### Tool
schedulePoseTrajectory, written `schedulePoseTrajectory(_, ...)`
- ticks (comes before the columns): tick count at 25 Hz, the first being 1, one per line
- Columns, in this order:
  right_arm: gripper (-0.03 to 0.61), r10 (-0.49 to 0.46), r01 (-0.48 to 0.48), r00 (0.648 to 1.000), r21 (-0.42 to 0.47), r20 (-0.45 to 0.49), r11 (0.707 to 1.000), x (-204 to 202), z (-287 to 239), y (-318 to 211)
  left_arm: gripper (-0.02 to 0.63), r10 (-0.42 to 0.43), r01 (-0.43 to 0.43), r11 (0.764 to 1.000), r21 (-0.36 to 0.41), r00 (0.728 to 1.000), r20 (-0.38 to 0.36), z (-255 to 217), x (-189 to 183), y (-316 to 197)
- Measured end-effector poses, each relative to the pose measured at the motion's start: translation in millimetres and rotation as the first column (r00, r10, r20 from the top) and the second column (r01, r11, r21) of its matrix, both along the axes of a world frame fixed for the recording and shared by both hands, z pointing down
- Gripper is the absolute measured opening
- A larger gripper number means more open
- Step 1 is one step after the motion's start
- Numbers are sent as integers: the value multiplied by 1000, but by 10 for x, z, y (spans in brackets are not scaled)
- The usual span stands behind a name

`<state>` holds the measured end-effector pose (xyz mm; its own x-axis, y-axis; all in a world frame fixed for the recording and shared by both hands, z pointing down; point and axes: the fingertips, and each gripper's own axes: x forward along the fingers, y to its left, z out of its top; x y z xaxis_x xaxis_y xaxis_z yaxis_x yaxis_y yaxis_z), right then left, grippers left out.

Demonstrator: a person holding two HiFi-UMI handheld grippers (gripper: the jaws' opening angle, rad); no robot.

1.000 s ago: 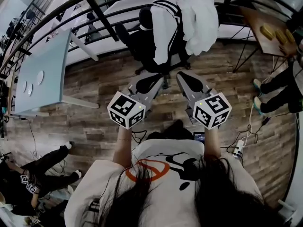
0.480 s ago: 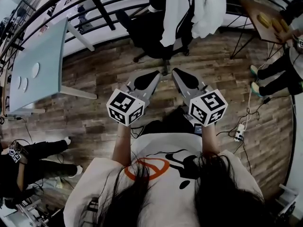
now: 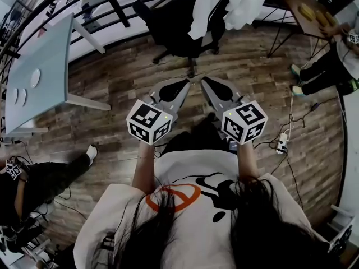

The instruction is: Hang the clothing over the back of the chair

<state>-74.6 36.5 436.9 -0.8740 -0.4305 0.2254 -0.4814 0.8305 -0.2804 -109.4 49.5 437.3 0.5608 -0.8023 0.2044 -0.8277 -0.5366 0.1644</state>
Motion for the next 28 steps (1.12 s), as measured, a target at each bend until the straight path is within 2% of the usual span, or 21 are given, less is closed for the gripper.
schedulePoseTrajectory(28,14,24,-23,999,22,-36,999,50,49,315,111,45,-45,999,21,999,6,16,102,277)
